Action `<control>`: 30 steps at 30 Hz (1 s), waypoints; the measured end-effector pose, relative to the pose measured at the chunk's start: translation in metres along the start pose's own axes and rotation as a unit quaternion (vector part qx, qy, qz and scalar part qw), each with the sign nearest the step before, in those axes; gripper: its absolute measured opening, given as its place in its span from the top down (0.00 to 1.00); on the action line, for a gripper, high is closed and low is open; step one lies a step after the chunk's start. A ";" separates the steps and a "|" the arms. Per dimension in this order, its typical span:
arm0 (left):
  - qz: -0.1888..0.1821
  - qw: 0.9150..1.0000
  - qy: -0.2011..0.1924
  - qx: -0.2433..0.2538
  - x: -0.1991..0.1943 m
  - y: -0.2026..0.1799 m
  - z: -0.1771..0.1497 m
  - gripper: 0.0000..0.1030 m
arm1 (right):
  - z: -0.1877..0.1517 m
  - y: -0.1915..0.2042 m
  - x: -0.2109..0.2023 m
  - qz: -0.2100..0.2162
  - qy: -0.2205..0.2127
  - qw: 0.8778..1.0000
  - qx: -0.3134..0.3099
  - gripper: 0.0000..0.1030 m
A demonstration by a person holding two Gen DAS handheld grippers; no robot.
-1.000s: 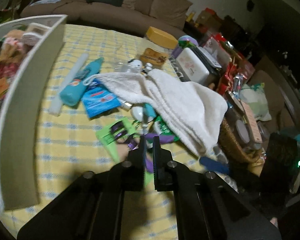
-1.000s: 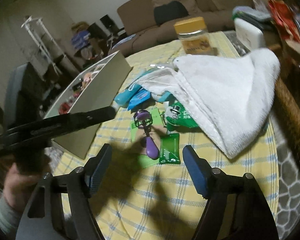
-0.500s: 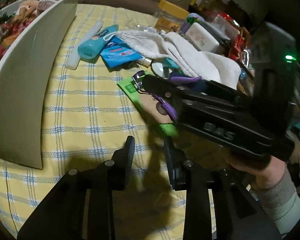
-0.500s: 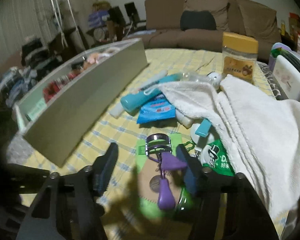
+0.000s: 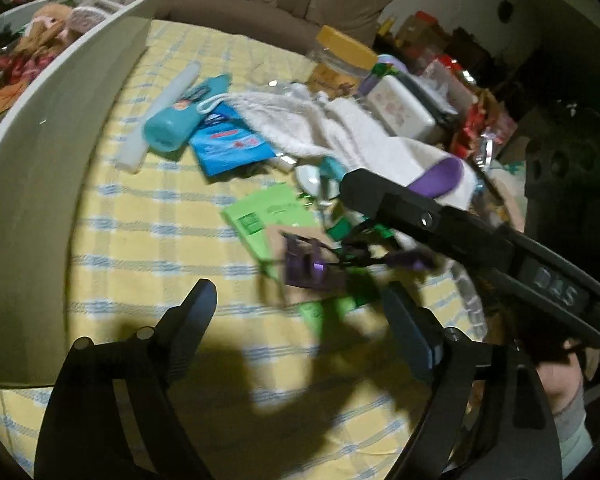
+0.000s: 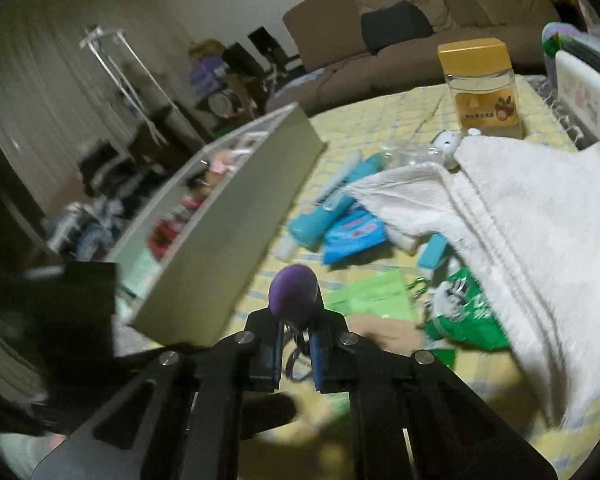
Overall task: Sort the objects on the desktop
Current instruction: 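Carry the curler in the left gripper over the white box and release it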
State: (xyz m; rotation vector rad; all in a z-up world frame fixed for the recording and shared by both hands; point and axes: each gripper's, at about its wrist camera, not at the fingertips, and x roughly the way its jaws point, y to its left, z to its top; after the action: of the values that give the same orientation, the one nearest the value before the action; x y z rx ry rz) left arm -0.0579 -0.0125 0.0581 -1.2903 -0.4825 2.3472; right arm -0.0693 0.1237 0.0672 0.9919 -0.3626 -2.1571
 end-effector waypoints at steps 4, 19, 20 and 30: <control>-0.028 1.000 0.006 0.000 0.000 -0.008 -0.001 0.52 | -0.004 0.015 -0.008 0.014 0.001 1.000 -0.006 0.90; -0.050 0.997 -0.056 -0.030 -0.092 0.007 0.011 0.80 | 0.006 0.095 -0.033 0.086 -0.001 0.996 -0.030 0.91; -0.051 0.996 -0.062 -0.031 -0.100 0.012 0.015 0.80 | 0.013 0.105 -0.030 0.089 0.000 0.995 -0.034 0.91; -0.005 0.993 -0.100 -0.057 -0.182 0.111 0.072 0.80 | 0.083 0.190 0.060 0.111 0.028 0.993 -0.040 0.91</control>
State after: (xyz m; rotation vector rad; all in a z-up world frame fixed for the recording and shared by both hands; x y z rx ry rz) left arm -0.0525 -0.2074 0.1702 -1.1003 -0.6929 2.4843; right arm -0.0633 -0.0557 0.1874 0.9188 -0.3407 -1.9245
